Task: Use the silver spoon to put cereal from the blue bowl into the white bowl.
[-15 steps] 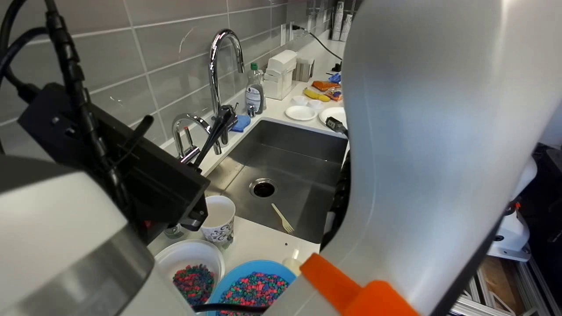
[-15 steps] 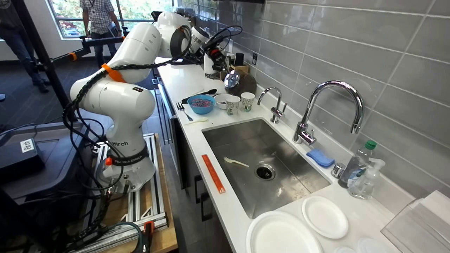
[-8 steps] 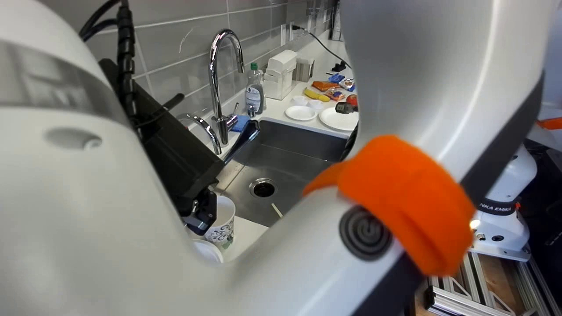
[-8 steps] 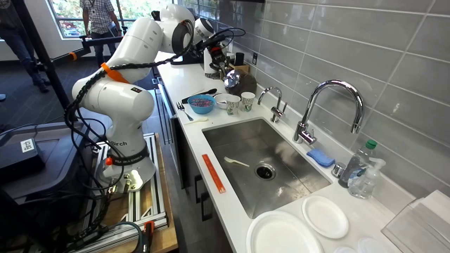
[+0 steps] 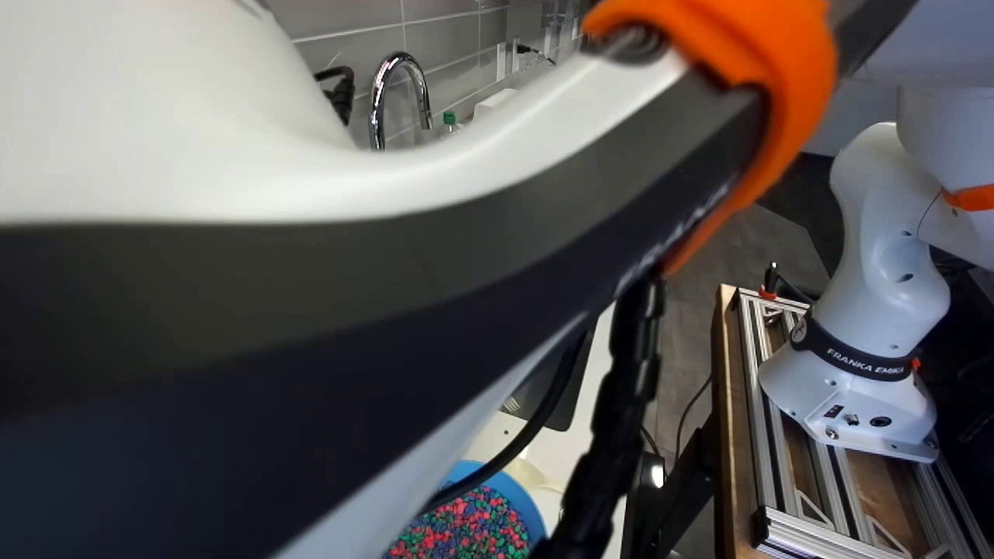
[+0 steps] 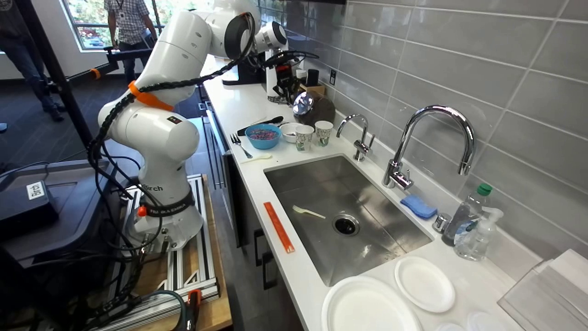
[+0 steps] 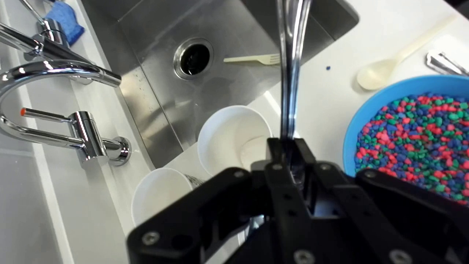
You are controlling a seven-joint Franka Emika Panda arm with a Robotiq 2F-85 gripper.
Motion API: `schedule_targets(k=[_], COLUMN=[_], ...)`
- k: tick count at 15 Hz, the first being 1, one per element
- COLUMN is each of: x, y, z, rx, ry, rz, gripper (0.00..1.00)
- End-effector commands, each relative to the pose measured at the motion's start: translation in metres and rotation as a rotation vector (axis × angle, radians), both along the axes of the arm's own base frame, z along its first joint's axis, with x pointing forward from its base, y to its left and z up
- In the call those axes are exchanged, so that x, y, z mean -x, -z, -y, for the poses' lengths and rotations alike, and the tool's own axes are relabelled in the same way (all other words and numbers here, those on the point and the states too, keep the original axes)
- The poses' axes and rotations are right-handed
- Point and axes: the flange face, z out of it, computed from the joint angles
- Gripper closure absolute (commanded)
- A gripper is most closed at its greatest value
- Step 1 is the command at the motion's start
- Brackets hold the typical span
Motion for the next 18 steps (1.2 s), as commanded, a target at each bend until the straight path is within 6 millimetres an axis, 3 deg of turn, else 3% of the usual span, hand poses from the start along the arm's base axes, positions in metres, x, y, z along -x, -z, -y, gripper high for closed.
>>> schedule_targets(k=[1,5,11,18], x=[0.017,0.030,0.059,0.064], y=[0.000,0.003,0.011,0.043], z=[0.020,0.042,0.074,0.089], rx=[-0.104,-0.172,-0.250,-0.301], ry=[0.059,0.098,0.085,-0.012], rz=[0.043,0.088,0.017,-0.095], gripper=[0.97,0.97,0.97,0.97])
